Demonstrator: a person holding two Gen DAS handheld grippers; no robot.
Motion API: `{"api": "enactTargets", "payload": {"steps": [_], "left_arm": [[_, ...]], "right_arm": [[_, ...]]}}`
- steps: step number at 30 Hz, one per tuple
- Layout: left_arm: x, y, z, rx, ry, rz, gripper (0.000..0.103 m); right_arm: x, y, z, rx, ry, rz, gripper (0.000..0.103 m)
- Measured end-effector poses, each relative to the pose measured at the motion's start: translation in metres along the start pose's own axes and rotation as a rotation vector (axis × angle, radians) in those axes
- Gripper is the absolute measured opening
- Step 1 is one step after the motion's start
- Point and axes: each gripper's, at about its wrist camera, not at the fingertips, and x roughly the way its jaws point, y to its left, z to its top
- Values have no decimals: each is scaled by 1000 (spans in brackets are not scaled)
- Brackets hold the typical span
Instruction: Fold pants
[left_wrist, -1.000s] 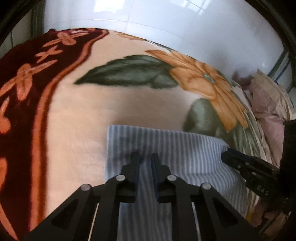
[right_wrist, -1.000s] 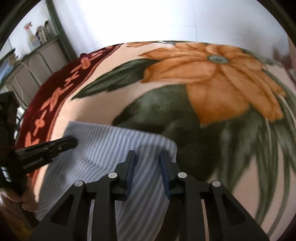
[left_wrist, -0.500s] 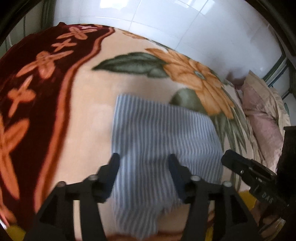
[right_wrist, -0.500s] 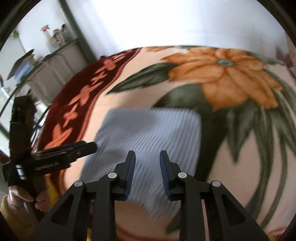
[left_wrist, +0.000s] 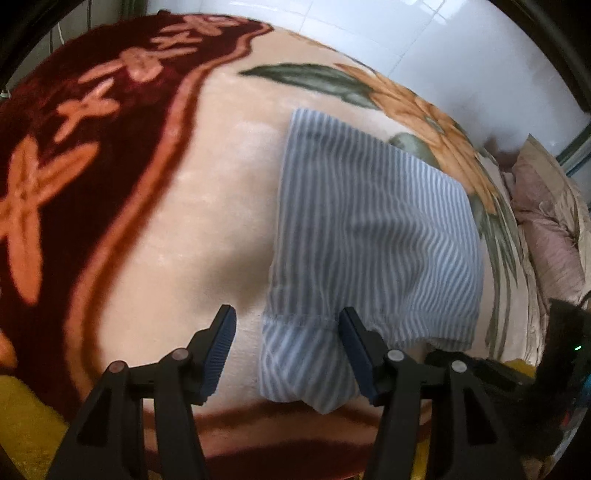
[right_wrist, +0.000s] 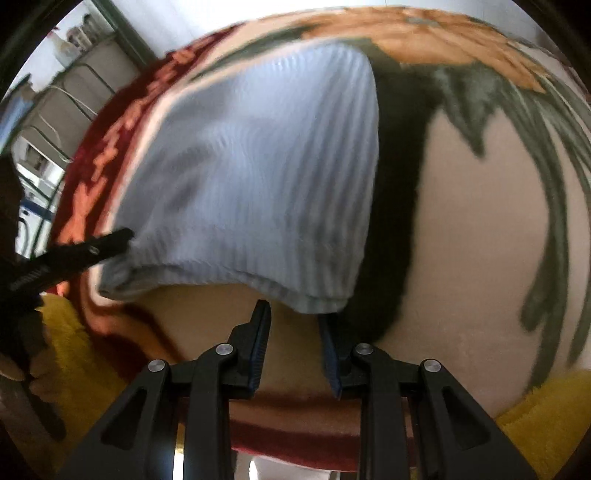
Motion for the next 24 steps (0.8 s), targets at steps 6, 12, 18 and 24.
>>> {"api": "enactTargets", "payload": {"steps": [6,12,18,24], "left_arm": [[-11,-10,1,55,-36,40,61],[-18,-14,5,72,-54,42,62],[-25,-19,10,95,-77,55,67],[-26,-23,9,108,-78,60,69]], "right_arm": [[-23,1,1,33,-51,9,35],[-42,4,4,48,-90,15,39],[-49,14,7,35,-113,-6,46],[-56,14,7,47,-117,18,55]]}}
